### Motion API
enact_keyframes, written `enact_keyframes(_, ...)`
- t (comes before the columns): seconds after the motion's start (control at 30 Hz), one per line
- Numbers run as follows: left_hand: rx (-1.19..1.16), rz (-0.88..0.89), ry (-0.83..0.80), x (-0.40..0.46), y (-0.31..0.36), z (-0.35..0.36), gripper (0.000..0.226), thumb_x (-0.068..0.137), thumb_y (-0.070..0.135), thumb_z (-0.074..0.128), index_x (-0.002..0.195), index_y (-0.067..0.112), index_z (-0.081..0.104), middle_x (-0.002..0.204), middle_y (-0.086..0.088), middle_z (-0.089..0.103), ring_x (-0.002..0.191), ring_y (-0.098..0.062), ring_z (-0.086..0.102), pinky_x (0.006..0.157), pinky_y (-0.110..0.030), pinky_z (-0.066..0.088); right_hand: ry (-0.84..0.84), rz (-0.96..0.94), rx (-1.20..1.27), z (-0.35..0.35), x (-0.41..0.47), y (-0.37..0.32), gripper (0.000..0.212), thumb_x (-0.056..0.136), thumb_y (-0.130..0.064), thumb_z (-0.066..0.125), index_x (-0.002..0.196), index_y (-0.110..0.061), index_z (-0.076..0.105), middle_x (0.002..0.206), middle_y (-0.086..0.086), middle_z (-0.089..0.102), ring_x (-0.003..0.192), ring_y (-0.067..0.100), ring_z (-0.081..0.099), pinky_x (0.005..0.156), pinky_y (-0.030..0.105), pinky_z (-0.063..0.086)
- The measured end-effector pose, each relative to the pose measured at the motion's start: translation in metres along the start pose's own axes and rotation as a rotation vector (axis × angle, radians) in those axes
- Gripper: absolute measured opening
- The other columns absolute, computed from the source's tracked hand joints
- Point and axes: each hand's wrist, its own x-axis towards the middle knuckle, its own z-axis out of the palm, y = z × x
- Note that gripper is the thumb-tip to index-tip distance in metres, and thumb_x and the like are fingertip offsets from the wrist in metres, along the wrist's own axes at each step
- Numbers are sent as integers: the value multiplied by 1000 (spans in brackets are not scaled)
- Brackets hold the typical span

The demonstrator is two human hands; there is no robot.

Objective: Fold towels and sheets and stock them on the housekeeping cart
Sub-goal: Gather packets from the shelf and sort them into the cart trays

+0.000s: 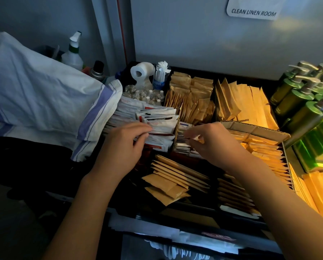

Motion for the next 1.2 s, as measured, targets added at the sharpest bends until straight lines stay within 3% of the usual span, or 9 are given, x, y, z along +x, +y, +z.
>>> enact_keyframes(0.1,-50,30,-36,-12,14,6,27,94,10,71,118,21,77,117,9,74,110,2,65,101,-13,47,-74,50,3,2,-14,2,25,92,-27,75,118,-28,76,110,-12,75,93,1,66,77,21,56)
enact_keyframes(0.17,-70,58,-76,-19,21,12,28,93,10,72,118,21,77,115,9,75,109,1,66,100,-14,49,-161,79,8,5,-20,3,30,90,-35,77,121,-31,74,112,-13,75,93,0,65,75,12,50)
enact_keyframes(0.33,-71,100,-100,-31,29,26,26,92,4,73,114,15,78,114,6,73,113,-8,65,99,-35,54,-262,19,8,12,-30,-6,41,89,-42,77,128,-33,69,118,-13,72,104,3,64,90,24,57)
enact_keyframes(0.43,-91,95,-96,-39,30,27,27,90,6,75,113,18,79,111,9,73,110,-4,65,95,-29,55,-138,-5,-6,9,-39,-7,34,88,-38,78,121,-31,73,114,-13,72,102,6,64,89,31,58)
enact_keyframes(0.5,-94,75,-149,-43,31,28,27,89,9,76,113,20,79,110,12,73,109,-1,64,95,-25,54,-118,3,-8,8,-46,-6,29,87,-36,78,116,-32,75,107,-13,72,91,3,63,79,24,57)
enact_keyframes(0.57,-91,33,-208,-44,32,32,27,89,10,77,114,22,79,110,13,73,108,0,63,95,-24,53,-161,20,-26,11,-51,-6,26,90,-36,76,115,-32,76,104,-14,72,86,3,63,76,21,56)
enact_keyframes(0.8,-9,-37,-340,-49,38,43,30,90,17,77,119,28,76,117,19,68,113,1,54,101,-23,47,-286,75,-85,24,-49,-6,25,98,-33,64,121,-30,73,110,-11,72,97,12,65,88,35,58)
enact_keyframes(0.97,27,-74,-317,-48,40,45,32,92,18,75,123,26,75,122,17,66,116,2,53,98,-6,34,-332,83,-190,31,-37,-9,19,95,-26,61,110,-28,73,98,-5,70,90,20,64,80,37,58)
enact_keyframes(1.2,17,-36,-237,-49,54,36,36,90,13,77,124,23,74,123,14,66,121,-1,54,105,-18,43,-231,34,-218,22,-42,-16,17,91,-36,62,102,-29,72,86,-5,68,79,21,61,68,35,55)
